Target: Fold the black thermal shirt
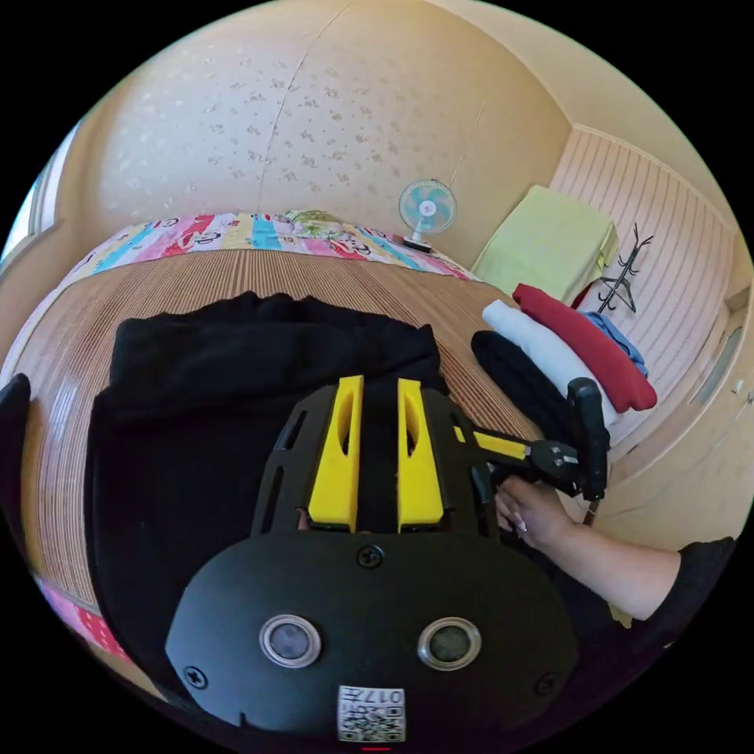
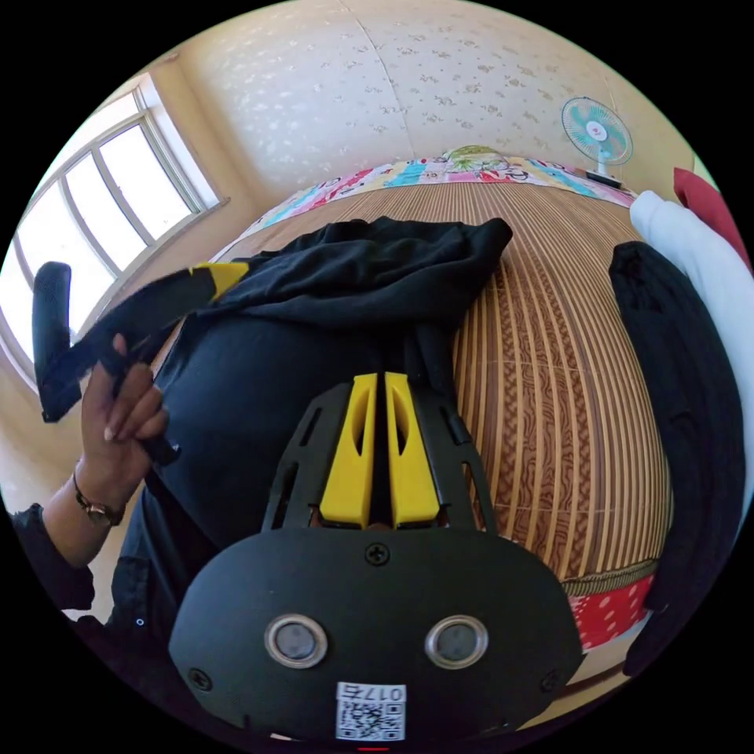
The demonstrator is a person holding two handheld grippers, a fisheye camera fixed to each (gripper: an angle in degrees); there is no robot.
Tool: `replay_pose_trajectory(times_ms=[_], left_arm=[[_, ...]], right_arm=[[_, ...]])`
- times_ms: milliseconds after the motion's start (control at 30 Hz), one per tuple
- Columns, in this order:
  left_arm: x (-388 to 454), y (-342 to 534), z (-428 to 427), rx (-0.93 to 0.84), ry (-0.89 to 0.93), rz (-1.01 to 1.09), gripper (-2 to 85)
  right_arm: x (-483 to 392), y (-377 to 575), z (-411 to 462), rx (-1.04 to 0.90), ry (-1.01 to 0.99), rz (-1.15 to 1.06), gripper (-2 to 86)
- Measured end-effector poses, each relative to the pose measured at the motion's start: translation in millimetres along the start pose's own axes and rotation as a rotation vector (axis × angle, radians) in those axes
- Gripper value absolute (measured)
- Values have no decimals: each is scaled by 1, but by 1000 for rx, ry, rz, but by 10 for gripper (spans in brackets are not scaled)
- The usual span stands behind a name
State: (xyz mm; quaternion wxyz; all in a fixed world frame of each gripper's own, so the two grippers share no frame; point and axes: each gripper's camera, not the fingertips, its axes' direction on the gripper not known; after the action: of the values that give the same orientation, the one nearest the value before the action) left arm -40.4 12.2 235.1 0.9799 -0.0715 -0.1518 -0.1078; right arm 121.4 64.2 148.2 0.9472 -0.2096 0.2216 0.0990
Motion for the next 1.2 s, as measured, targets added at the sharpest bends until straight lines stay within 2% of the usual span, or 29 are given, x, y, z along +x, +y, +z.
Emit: replay_pose_trajectory(times_ms=[200,333,400,500,567,667,833,933,1000,1067,1200], left_arm=[[-30,82,-65,87,-260,-189,79],[-72,109,-65,26,-358,-384,99],[-77,110,-52,-46,-391,-383,107],[-74,121,-21,-116,-425,-341,110],[-66,126,-12,-90,-464,-326,109],[-65,114,8,-124,-487,-337,96],[-77,48,72,-294,-516,-250,66],[-94,16,107,-285,-489,-233,52],[-108,-3,123,-289,-475,-244,49],[-123,-20,135,-284,-453,-269,47],[-140,-38,149,-270,-421,-296,46]], right_arm=[[10,-5,0,1,5,-2,26],[7,-19,6,-55,75,11,29],[4,-27,7,-90,101,24,35],[-6,-41,-3,-256,118,84,46],[-21,-26,-29,-215,119,83,69],[-33,13,-50,-56,176,73,100],[-19,-19,-2,-219,262,33,98],[-19,-68,29,-321,300,-21,97],[-18,-91,49,-295,325,-34,96],[-14,-109,71,-189,370,-34,93],[-8,-138,91,-168,385,-2,89]])
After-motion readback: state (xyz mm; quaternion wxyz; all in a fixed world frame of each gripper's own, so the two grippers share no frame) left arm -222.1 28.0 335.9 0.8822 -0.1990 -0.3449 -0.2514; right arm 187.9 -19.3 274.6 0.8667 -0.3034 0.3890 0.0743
